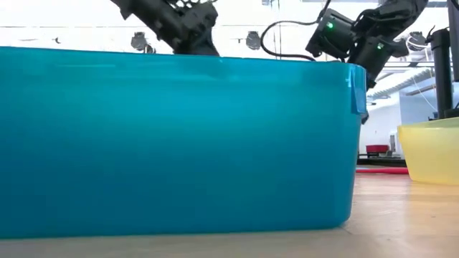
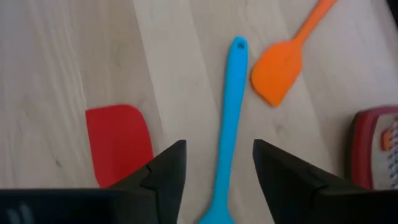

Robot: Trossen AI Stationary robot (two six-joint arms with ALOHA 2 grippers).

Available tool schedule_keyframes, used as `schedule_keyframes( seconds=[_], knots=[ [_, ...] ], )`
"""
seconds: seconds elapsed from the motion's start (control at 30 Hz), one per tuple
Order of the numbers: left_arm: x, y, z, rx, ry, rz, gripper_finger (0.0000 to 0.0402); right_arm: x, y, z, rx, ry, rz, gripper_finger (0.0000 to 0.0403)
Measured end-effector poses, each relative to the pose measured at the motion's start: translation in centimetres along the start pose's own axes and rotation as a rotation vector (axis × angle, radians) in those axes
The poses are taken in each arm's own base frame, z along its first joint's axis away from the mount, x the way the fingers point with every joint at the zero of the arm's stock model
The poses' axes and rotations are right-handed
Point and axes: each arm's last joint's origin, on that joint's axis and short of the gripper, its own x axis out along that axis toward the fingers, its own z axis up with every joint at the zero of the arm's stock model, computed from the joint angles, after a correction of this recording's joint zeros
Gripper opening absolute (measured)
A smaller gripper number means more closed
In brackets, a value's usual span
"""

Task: Pick & Place Kitchen Items
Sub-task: Put the blue spatula into the pink bin

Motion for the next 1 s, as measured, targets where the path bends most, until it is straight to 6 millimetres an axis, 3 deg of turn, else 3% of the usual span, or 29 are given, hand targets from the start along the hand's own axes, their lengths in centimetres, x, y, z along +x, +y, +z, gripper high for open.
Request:
schedule_keyframes(
  seconds=[0.2, 0.33, 0.43, 0.53, 0.8, 1.0],
  knots=[
    [4.6, 1.6, -0.2, 0.012, -0.081, -0.136, 0.0170, 0.9, -0.3, -1.6, 0.054, 0.013, -0.013, 0.0200],
    [8.1, 1.7, -1.0, 0.049, -0.164, -0.302, 0.0170, 2.1, -0.6, -3.1, 0.105, -0.095, -0.016, 0.0193],
    [9.6, 1.8, -1.5, 0.121, -0.212, -0.328, 0.0170, 2.7, -0.8, -4.4, 0.113, -0.134, 0.028, 0.0186],
    [10.4, 2.5, -1.8, 0.177, -0.217, -0.305, 0.0170, 3.0, -1.0, -5.8, 0.127, -0.155, 0.038, 0.0180],
    [10.6, 4.8, -1.6, 0.100, -0.212, -0.262, 0.0170, 3.4, -1.6, -7.7, 0.193, -0.176, 0.035, 0.0156],
    [10.6, 5.3, -1.8, 0.067, -0.187, -0.254, 0.0170, 3.5, -1.5, -8.5, 0.186, -0.158, 0.040, 0.0108]
  ],
)
